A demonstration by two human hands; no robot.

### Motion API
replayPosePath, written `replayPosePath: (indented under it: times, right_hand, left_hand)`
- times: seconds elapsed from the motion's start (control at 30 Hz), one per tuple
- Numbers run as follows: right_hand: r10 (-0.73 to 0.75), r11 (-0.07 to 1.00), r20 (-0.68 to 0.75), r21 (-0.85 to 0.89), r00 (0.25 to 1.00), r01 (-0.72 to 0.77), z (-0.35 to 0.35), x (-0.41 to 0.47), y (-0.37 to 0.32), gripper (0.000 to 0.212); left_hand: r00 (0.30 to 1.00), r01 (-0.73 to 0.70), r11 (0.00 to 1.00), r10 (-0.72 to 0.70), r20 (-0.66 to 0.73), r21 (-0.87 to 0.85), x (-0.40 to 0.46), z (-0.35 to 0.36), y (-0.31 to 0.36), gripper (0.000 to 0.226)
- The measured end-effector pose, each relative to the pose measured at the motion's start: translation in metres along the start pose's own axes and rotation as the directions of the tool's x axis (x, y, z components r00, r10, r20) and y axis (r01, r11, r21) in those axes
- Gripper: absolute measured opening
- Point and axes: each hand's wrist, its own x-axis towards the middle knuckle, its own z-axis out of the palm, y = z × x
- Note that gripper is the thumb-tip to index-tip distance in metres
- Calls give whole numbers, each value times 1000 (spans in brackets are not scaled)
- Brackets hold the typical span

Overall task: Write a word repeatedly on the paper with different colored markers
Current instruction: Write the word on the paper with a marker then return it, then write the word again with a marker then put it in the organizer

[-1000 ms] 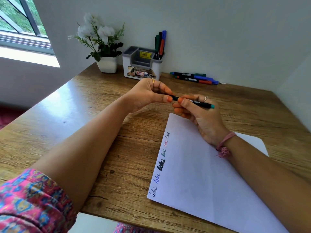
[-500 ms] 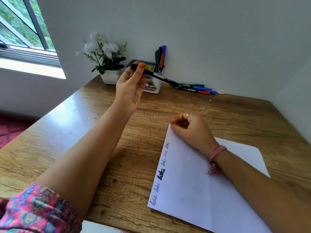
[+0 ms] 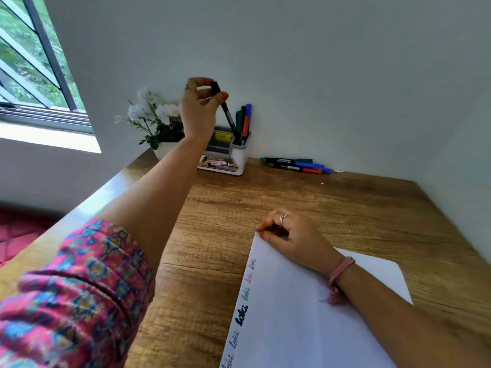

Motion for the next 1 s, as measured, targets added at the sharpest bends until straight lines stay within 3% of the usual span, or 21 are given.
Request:
replayPosePath:
  times: [0.33,0.5,0.63,0.7,0.8,0.9,1.0]
  right_hand:
    - [5,999,3,47,1000,-5,1,1,2,10]
    - [8,998,0,65,1000,-8,1,1,2,9]
    - [10,997,-5,74,1000,-9,1,1,2,9]
    - [10,997,-8,78,1000,-9,1,1,1,9]
    - [10,997,-14,78,1000,-9,1,1,1,8]
    - [13,998,-10,69,1000,-12,1,1,1,8]
    - [3,1000,-7,28,1000,-3,1,1,2,10]
  left_hand:
    - [979,-41,925,-37,198,377,14,30,-34,39]
    - [956,-55,889,-84,280,455,11,33,-50,49]
    - [976,-190,861,113,186,472,-1,37,-47,53]
    - [923,-373,809,275,268,455,-16,42,-38,41]
    - [730,-640,653,353,586,404,-44,61,-33,29]
    - [601,-697,602,193,775,390,-66,87,-51,29]
    - [604,-658,576,18,797,486,-76,102,-71,35]
